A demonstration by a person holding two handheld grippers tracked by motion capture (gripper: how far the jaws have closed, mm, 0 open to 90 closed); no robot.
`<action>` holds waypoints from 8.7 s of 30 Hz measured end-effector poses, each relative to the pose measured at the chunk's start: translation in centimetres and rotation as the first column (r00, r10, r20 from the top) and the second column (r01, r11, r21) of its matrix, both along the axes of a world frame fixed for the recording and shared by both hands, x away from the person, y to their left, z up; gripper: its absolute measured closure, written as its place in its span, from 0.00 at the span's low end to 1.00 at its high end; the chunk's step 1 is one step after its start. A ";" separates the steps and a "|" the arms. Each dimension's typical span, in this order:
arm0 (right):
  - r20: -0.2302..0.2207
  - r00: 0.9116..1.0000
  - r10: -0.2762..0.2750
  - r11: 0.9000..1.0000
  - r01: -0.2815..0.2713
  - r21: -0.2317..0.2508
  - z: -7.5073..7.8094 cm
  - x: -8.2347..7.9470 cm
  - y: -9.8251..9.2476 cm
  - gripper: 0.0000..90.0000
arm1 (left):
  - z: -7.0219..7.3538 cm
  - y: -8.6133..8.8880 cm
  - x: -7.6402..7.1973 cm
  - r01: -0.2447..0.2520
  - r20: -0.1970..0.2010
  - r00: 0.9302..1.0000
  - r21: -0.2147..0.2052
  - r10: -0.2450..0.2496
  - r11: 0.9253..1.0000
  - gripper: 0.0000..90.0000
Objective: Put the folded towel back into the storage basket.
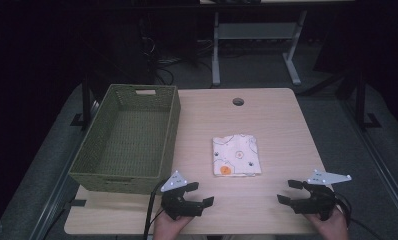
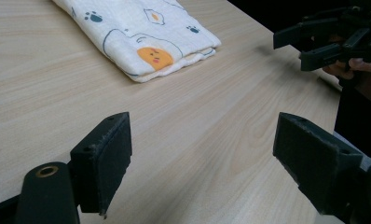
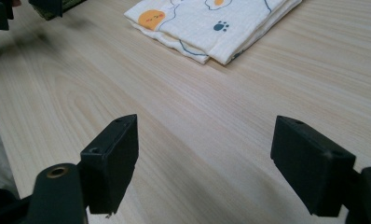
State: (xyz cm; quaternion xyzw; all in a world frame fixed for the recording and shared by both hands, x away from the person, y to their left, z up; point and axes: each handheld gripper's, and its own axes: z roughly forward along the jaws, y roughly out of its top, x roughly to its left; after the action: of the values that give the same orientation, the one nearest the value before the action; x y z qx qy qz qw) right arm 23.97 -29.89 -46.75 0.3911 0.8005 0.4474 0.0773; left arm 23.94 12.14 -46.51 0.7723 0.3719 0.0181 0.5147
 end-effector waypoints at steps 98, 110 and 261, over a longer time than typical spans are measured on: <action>-0.202 0.977 0.072 0.997 -0.076 -0.014 5.4 16.6 5.6 0.25 | 2.1 -6.6 9.9 -0.081 -0.131 0.987 0.064 0.089 0.995 0.31; -0.234 0.971 0.056 0.998 -0.063 -0.020 3.6 18.7 6.7 0.29 | 1.5 -6.4 9.9 -0.076 -0.142 0.986 0.088 0.088 0.993 0.44; -0.260 0.961 0.095 0.955 -0.014 0.296 15.2 20.7 14.4 0.90 | 16.0 5.8 11.7 -0.035 -0.061 0.997 0.057 0.038 0.998 0.96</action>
State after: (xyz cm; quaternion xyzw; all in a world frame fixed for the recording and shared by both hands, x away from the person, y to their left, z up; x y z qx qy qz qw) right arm 44.65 -15.47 -31.59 0.4333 0.7394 0.5046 -0.1041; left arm 35.66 17.93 -30.50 0.7796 0.4011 0.0140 0.4808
